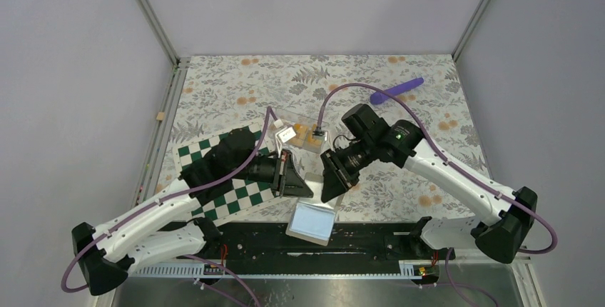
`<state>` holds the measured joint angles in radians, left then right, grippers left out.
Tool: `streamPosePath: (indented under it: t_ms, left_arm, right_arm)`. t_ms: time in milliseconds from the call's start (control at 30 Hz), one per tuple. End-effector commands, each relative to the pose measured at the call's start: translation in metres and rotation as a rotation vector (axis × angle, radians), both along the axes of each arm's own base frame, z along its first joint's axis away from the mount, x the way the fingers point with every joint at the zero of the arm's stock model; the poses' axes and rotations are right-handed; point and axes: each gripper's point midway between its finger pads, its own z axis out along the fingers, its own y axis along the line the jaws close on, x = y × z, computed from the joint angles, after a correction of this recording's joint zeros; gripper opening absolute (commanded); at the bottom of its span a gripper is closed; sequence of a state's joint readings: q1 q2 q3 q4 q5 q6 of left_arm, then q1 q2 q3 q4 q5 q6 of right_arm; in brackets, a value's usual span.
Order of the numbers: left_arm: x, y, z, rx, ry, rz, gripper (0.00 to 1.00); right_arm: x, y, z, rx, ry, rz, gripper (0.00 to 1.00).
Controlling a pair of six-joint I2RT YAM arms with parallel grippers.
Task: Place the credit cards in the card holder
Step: Place the card holder at the center of the board.
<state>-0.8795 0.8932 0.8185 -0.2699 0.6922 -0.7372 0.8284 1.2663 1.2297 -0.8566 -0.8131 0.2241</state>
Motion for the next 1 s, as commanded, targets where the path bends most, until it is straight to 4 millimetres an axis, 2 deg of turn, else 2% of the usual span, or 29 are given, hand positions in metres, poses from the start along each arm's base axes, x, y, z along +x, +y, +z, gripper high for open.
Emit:
streamPosePath:
  t_ms: [0, 33, 100, 167, 233, 300, 400, 467, 567, 667, 800, 967]
  left_arm:
    - [-0.002, 0.000, 0.030, -0.096, -0.079, -0.019, 0.00]
    - [-0.001, 0.001, 0.029, -0.093, -0.082, -0.011, 0.00]
    - [0.003, 0.002, 0.026, -0.079, -0.089, 0.016, 0.04]
    - [0.011, 0.003, 0.020, -0.049, -0.098, 0.072, 0.22]
    - [0.025, 0.010, 0.010, 0.022, -0.109, 0.162, 0.52]
    - [0.040, 0.019, 0.007, 0.066, -0.143, 0.264, 0.72]
    - [0.064, 0.037, 0.012, 0.100, -0.202, 0.440, 0.87]
    - [0.073, 0.048, 0.019, 0.098, -0.232, 0.520, 0.97]
    - [0.080, 0.058, 0.025, 0.101, -0.259, 0.585, 0.99]
    - [0.081, 0.061, 0.023, 0.122, -0.261, 0.595, 0.99]
    - [0.080, 0.057, 0.013, 0.147, -0.242, 0.575, 0.99]
    - [0.079, 0.052, 0.008, 0.155, -0.230, 0.549, 0.99]
  right_arm:
    - [-0.008, 0.007, 0.013, 0.070, 0.027, 0.048, 0.13]
    - [-0.008, 0.007, 0.012, 0.068, 0.029, 0.043, 0.00]
    - [-0.008, 0.007, 0.012, 0.076, 0.031, 0.037, 0.00]
    - [-0.007, 0.007, 0.010, 0.076, 0.028, 0.022, 0.00]
    - [-0.005, 0.007, 0.006, 0.059, 0.032, -0.013, 0.00]
    - [0.000, 0.009, 0.000, 0.042, 0.034, -0.049, 0.00]
    - [0.010, 0.008, -0.013, 0.008, 0.059, -0.128, 0.00]
    - [0.021, 0.005, -0.022, -0.011, 0.084, -0.195, 0.00]
    - [0.041, -0.007, -0.041, -0.028, 0.133, -0.331, 0.00]
    - [0.065, -0.024, -0.058, -0.037, 0.146, -0.487, 0.00]
    - [0.093, -0.044, -0.077, -0.012, 0.161, -0.678, 0.00]
    - [0.120, -0.055, -0.109, 0.023, 0.218, -0.881, 0.00]
